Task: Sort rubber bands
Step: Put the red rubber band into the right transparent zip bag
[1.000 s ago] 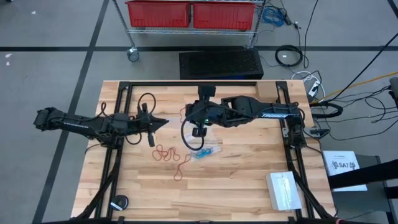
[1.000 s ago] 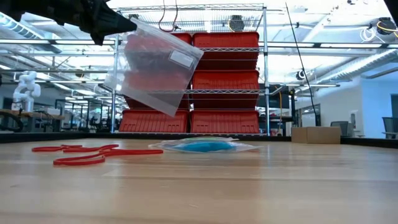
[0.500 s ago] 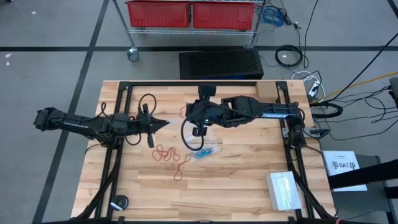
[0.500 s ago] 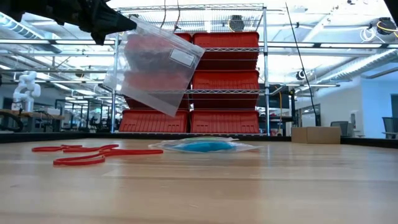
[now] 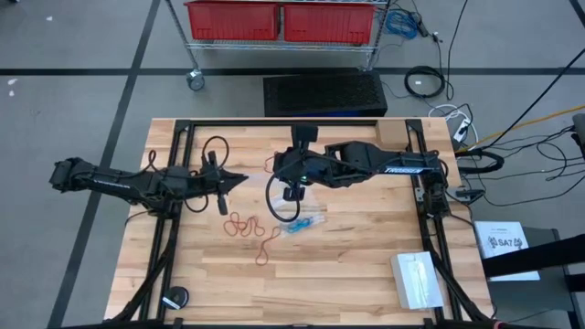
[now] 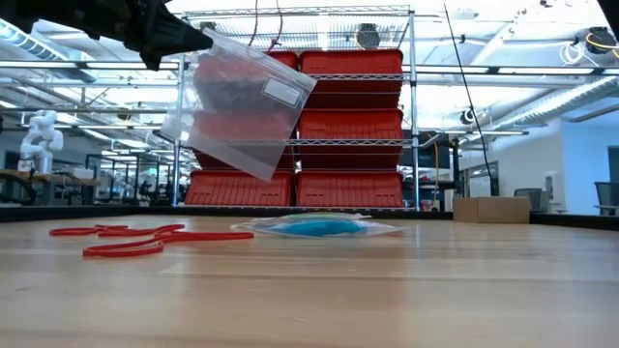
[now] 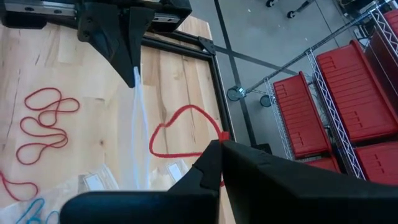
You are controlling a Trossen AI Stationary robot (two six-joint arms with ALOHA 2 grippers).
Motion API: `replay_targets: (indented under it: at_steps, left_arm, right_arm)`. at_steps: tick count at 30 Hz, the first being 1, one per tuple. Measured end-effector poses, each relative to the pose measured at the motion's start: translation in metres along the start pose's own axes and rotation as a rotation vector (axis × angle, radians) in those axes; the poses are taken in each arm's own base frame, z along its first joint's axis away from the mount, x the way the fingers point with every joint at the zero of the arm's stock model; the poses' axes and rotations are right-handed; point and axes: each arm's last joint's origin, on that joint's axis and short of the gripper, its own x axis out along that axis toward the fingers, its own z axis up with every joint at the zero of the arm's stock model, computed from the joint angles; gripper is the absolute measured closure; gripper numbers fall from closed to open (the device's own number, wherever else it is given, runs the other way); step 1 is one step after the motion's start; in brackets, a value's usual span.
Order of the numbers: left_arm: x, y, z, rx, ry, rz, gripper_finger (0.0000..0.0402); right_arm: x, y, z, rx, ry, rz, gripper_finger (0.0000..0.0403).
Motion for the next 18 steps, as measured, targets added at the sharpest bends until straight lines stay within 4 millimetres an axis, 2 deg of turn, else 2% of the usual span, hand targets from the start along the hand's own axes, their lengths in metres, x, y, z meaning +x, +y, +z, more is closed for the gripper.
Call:
replay_targets:
  at_steps: [18]
  left_arm:
    - [0.0, 0.0004, -0.0008, -0.005, 0.008, 0.014, 0.0401]
  right_arm:
    - [-0.007, -0.0049, -0.0001, 0.017, -0.01, -0.01, 0.0403]
